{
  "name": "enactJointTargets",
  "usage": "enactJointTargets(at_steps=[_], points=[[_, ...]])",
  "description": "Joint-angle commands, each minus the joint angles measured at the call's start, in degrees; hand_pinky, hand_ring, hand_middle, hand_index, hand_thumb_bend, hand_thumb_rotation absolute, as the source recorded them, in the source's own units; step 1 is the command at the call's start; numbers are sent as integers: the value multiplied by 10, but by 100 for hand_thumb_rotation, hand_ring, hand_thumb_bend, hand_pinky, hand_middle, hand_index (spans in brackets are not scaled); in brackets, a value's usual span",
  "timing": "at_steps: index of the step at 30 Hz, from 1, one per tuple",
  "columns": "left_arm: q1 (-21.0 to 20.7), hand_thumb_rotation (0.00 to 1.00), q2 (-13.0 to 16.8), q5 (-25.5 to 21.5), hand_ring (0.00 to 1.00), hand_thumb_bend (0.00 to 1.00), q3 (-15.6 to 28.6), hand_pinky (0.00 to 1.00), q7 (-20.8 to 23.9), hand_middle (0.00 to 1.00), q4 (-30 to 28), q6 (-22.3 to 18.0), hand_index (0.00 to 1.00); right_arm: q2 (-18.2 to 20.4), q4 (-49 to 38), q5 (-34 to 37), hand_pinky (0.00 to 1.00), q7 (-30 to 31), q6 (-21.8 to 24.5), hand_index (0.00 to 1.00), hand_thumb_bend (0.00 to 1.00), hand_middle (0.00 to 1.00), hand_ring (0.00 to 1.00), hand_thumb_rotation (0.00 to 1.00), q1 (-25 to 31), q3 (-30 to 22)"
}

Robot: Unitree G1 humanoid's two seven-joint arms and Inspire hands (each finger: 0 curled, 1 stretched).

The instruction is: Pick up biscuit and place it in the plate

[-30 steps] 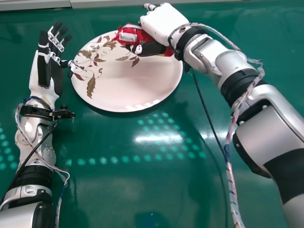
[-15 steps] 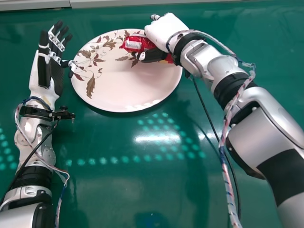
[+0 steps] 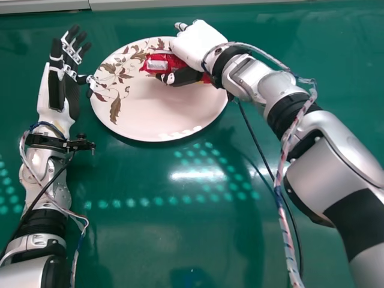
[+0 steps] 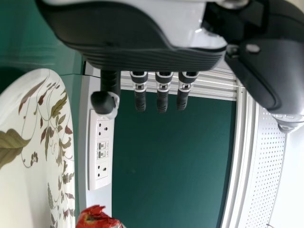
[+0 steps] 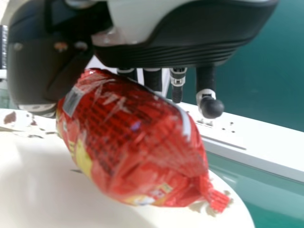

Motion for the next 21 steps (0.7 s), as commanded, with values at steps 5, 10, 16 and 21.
enactJointTargets(at_steps=[5,10,16,21], points=[[28,93,-19,-16,100,100,4,0,-12,100,35,-9,100,1,-10,-5,5,-38,-22,48,51,39,8,0,-25,12],[26,94,-20,-16,100,100,5,0,-14,100,38,-11,100,10,-8,-2,5,-51,-34,47,52,46,8,0,-28,12],[33,95,-17,-3,100,100,1,0,4,100,26,-14,100,20,-2,10,5,-29,-19,48,52,43,9,0,-31,1],[35,95,-17,-3,100,100,1,0,6,100,27,-16,100,22,0,24,56,41,26,81,85,78,69,36,-34,-5]])
